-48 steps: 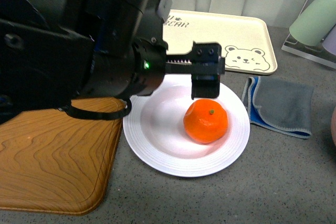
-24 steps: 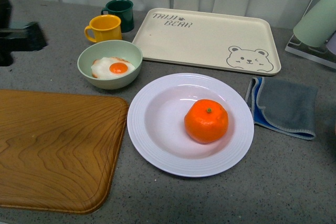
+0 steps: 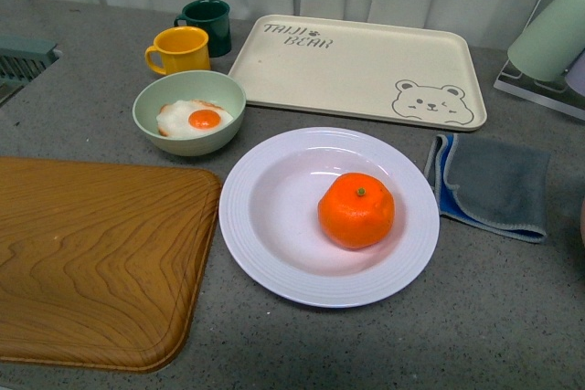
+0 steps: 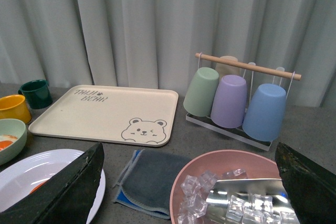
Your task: Place orange and plate with both arms
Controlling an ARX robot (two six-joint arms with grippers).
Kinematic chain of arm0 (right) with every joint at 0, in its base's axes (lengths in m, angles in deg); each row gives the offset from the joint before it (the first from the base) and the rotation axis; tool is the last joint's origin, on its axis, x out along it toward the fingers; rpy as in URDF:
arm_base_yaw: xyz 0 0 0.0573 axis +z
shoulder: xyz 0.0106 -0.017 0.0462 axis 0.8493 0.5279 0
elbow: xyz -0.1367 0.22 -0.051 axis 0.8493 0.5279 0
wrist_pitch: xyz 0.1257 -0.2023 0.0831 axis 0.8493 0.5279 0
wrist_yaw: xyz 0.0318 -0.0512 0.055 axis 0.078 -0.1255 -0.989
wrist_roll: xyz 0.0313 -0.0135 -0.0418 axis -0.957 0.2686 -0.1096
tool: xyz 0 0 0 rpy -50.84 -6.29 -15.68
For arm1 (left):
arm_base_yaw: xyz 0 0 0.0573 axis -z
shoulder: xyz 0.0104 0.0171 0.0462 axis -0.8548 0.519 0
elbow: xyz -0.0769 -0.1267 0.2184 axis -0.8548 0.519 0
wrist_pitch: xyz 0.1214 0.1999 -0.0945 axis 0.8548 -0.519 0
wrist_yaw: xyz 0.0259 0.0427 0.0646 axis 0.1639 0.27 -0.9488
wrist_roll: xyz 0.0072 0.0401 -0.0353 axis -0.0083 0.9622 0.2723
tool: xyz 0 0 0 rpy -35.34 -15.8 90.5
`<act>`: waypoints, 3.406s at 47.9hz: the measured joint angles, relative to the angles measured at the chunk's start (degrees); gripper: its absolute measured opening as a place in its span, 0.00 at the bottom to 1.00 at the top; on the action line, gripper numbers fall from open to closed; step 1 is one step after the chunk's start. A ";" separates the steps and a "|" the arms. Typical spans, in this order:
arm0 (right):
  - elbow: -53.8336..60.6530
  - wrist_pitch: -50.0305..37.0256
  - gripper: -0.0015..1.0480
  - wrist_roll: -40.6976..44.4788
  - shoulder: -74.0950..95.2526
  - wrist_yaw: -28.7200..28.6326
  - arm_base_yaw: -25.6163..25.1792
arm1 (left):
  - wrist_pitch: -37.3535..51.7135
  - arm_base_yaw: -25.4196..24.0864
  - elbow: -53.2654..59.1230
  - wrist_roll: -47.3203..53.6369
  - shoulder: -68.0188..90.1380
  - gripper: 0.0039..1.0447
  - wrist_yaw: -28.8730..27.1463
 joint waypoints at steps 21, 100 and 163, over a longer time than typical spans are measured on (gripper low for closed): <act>0.00 0.00 0.91 0.00 0.00 0.02 0.00 | -15.76 -7.80 2.43 0.04 -19.02 0.03 7.45; 0.00 0.00 0.91 0.00 0.00 0.00 0.00 | -52.98 -7.91 2.45 0.04 -57.11 0.64 7.80; -30.67 -17.73 0.91 -31.30 100.19 -39.52 3.28 | -52.98 -7.91 2.45 0.20 -57.13 0.94 7.76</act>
